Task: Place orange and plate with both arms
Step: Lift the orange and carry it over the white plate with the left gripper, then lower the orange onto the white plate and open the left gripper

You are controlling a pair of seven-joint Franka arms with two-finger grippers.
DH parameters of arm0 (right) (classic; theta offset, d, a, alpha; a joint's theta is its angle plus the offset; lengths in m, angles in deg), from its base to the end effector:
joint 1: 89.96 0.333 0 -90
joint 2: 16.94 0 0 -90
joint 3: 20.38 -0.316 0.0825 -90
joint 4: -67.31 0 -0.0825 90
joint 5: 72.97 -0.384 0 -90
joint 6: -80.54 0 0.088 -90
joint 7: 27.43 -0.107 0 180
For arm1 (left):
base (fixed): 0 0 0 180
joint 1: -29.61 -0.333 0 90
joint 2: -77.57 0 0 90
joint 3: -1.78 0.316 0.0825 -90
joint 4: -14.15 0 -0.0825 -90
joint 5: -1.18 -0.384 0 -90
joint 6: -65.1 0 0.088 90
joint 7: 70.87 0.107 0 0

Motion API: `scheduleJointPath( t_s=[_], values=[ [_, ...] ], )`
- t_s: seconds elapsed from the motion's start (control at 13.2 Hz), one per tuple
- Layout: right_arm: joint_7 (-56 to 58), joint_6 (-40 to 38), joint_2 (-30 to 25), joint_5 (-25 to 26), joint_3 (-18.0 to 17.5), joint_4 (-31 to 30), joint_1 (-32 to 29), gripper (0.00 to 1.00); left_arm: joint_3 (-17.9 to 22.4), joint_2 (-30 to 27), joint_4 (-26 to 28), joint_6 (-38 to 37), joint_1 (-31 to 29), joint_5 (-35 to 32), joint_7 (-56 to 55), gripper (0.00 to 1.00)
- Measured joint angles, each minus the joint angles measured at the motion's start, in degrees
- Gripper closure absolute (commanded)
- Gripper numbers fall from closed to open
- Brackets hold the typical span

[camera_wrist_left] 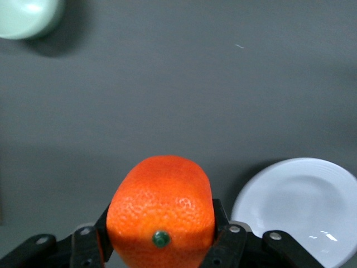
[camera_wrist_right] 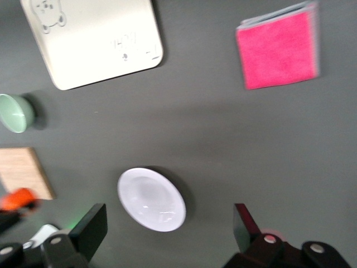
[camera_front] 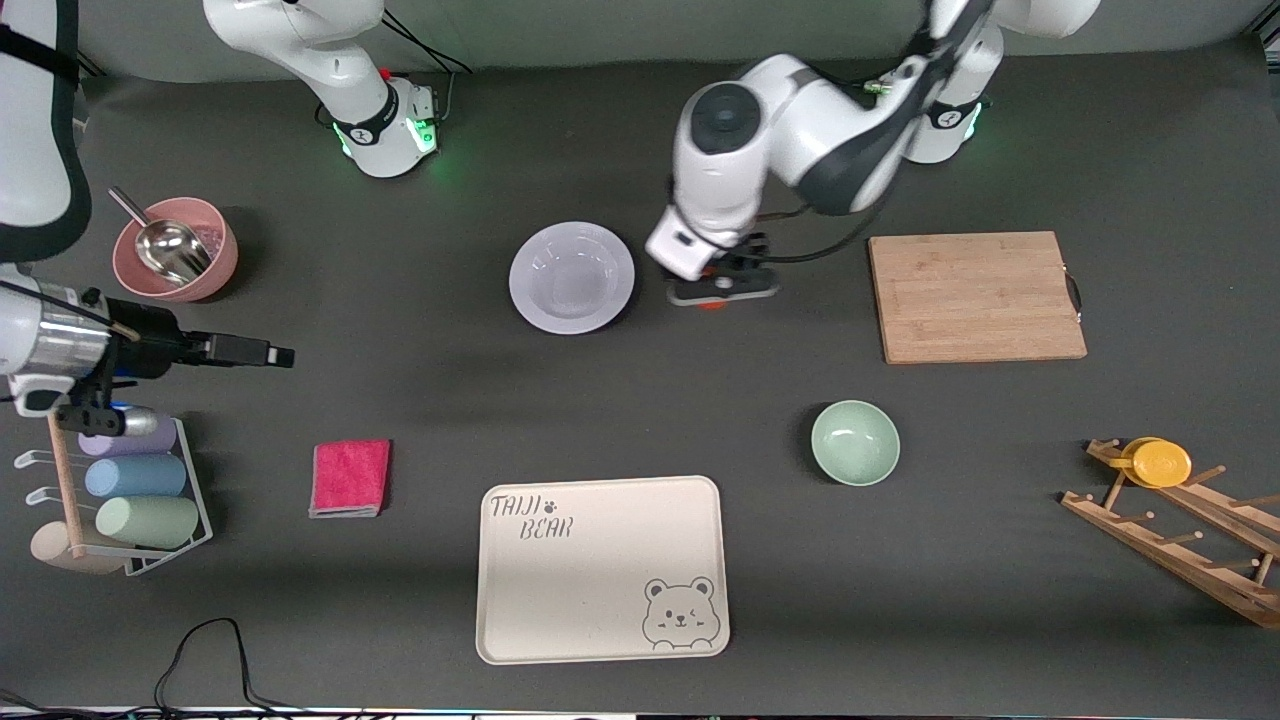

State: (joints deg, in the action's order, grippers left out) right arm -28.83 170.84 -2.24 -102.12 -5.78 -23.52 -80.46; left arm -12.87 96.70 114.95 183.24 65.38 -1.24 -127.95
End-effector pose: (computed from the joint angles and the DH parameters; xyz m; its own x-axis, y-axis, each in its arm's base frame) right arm 0.6143 0.0119 0.4823 0.9569 -0.1187 -0.2650 -0.2227 -0.8858 -0.4072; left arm 0.4189 -0.4834 0.3809 0.9929 0.1081 -0.0495 0.1086 -0.9940 0.0085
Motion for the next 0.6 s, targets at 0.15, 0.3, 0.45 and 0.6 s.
scheduleJointPath(
  t_s=[0.15, 0.3, 0.45, 0.6],
  values=[
    [0.0, 2.36, 1.81, -3.91, 0.0, -1.57, -0.03, 0.0, -0.02, 8.32, -8.11, 0.18, 6.07, -4.03, -7.66, 0.49],
    [0.05, 4.32, 3.03, -5.91, 0.0, -3.46, -0.02, 0.0, 0.0, 15.68, -14.35, 0.37, 11.35, -6.85, -13.37, 0.49],
    [0.06, 4.48, 4.1, -9.58, -0.01, -4.16, 0.03, 0.0, 0.12, 20.79, -18.26, 1.46, 15.48, -7.92, -16.25, 0.49],
    [0.06, 4.65, 5.35, -12.7, -0.02, -4.38, 0.06, 0.0, 0.16, 24.17, -20.9, 2.2, 18.32, -8.95, -18.17, 0.49]
  ],
)
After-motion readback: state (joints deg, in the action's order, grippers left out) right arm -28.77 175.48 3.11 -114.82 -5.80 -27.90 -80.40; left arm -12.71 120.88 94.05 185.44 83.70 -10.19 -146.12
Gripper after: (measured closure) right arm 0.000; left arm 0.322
